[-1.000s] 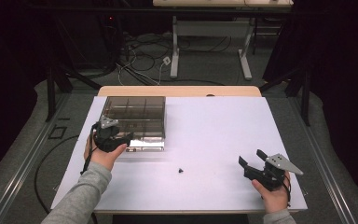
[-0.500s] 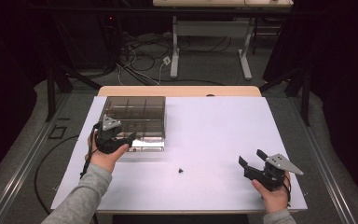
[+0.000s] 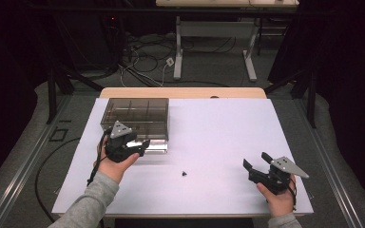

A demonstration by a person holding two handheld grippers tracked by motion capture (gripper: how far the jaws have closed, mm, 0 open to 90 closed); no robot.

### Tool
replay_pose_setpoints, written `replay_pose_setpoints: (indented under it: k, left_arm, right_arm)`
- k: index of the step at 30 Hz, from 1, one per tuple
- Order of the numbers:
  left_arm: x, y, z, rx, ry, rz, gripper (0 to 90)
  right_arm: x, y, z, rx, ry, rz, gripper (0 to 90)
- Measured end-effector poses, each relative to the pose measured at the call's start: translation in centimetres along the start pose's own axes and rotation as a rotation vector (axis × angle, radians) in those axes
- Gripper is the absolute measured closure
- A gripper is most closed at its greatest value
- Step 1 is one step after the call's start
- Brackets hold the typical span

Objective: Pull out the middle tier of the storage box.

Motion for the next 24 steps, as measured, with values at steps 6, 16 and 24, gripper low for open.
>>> replay_pose_setpoints:
  k: [6, 16, 24]
  left_arm:
    - [-0.4, 0.3, -2.1, -0.039, -0.046, -0.003, 39.3]
    - [-1.7, -0.3, -5.5, -0.055, -0.129, 0.012, 37.7]
    - [-3.5, -1.6, -7.5, -0.057, -0.184, 0.029, 33.7]
  right_arm:
    - [0.0, 0.0, 0.0, 0.002, 0.001, -0.001, 19.6]
    - [0.0, 0.1, -0.1, 0.0, 0.0, -0.006, 19.6]
    - [0.0, 0.1, 0.0, -0.001, 0.002, -0.006, 19.6]
Point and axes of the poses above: each handheld gripper's, and its own axes: x roughly backward along the jaws, y roughly out of its top, z roughly to its left, the point moved 8 cm from there along -x, roughly forward along the jaws, and after that the axes turned 5 degrees about -z, right-handed, at the moved point
